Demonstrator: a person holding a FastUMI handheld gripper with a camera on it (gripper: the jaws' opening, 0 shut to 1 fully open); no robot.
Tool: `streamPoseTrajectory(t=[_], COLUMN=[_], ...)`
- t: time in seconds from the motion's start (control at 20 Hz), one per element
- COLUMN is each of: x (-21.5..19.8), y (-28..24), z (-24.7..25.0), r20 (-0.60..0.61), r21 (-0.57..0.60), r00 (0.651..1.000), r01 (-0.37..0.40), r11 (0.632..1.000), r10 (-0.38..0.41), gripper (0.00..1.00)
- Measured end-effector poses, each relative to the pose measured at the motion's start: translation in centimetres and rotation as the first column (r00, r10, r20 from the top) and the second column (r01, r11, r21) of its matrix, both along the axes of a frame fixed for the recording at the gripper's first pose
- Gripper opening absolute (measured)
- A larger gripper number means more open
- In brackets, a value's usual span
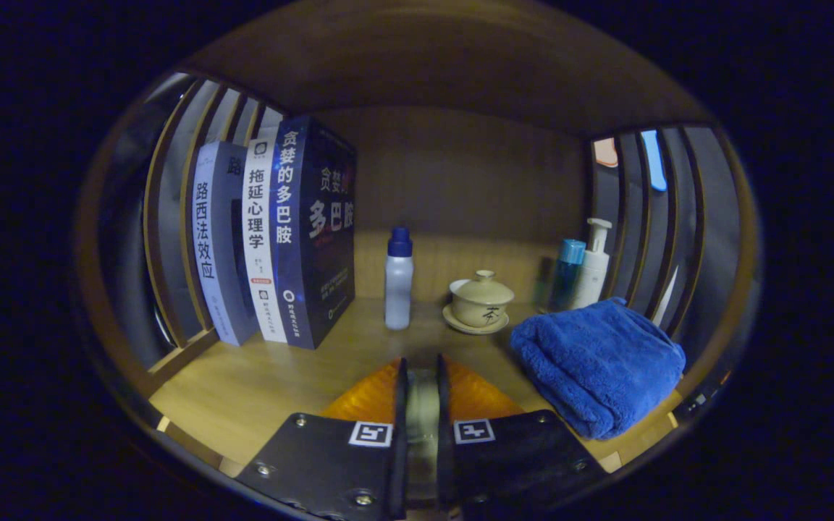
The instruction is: Pull open the drawer, take out the items inside it, and place them on the countertop above the cabinet.
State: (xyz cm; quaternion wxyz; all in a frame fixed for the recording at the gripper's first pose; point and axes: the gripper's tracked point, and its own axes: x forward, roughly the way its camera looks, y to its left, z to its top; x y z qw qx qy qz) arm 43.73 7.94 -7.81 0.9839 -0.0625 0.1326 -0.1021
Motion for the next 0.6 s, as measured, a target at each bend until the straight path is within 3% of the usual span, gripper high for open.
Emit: streamPoseTrajectory(t=[0.2,0.5,0.6], x=[-0.4,-3.3,-5.1], y=[0.2,0.9,1.4], z=[0.1,3.5,5.0], r20=[0.014,0.117,0.148], r21=[0.032,0.023,0.015], r00=[1.000,0.991,0.985], r01=[-0.012,-0.065,-0.095], r11=[0.999,0.998,0.995], r10=[0.012,0.062,0.092], gripper=[0.22,0.99,0.99])
